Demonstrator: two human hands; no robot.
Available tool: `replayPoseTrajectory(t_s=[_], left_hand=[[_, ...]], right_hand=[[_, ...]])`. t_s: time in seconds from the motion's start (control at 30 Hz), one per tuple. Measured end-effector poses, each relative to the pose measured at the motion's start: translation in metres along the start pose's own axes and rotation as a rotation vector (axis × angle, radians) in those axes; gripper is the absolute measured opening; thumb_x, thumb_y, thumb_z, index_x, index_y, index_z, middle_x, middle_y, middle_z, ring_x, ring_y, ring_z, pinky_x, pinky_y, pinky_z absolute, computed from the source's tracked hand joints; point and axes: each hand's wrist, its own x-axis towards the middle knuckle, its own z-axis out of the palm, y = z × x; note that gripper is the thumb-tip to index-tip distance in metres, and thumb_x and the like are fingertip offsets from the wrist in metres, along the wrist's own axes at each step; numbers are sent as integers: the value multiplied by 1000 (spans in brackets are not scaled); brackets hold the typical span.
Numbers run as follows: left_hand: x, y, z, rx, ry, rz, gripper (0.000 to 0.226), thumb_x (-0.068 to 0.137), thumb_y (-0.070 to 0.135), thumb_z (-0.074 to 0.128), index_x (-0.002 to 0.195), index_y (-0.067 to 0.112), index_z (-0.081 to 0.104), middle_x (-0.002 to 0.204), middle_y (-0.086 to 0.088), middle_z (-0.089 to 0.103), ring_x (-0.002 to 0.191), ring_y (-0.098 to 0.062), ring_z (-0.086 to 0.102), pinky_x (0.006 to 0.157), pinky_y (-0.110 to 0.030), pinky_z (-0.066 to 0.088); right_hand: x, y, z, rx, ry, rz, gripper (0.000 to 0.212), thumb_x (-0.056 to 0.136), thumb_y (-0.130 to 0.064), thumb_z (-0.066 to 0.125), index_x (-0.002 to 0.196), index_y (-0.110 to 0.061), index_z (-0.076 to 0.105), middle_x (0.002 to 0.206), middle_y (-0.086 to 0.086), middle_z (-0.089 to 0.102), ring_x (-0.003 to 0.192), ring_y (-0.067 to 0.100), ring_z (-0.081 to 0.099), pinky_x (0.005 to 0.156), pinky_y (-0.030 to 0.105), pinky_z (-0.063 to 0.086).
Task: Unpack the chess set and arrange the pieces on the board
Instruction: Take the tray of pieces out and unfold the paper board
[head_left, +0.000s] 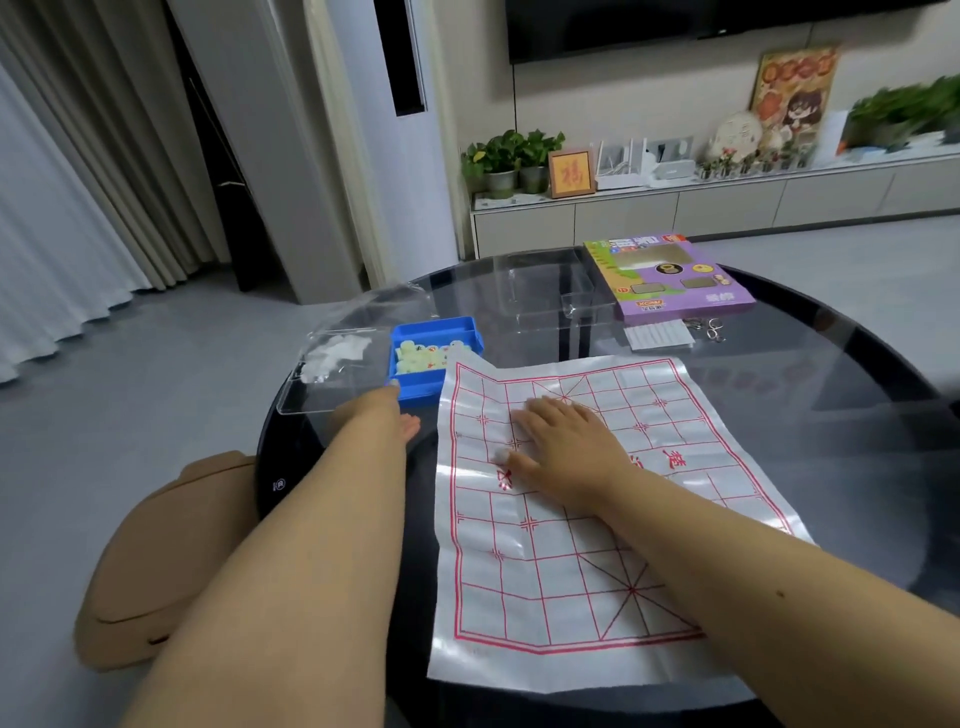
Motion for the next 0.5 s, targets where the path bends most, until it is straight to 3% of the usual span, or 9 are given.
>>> replayPoseTrajectory(t_s=[0.07,0.17,0.33,0.5], left_hand=[[12,3,7,34,37,-13,27,89,19,67,100,-3,56,96,-14,62,83,-24,66,59,-28,54],[41,6,13,107,122,-37,24,90,12,63,108,-4,61,84,-16,64,59,-25,63,40,-32,46],[23,5,12,102,203,51,13,88,12,63,96,3,57,76,-19,63,58,-28,65,62,-36,60],[-2,7,-4,57,219,168,10,88,13,62,94,11,53,69,-9,62,58,-26,69,68,-34,61]], right_hand=[[1,0,1,-1,0,2,69,90,-67,23,144,-25,30,151,-3,29,142,17,20,118,40,11],[1,0,2,-1,-6,4,69,90,-68,23,144,-26,29,151,-3,28,143,17,18,118,40,10],[1,1,3,-21,-28,3,71,89,-69,22,146,-26,25,154,-3,23,145,18,14,119,41,8],[1,2,5,-43,-96,16,78,86,-73,20,149,-27,14,158,-1,10,147,19,3,119,46,4]])
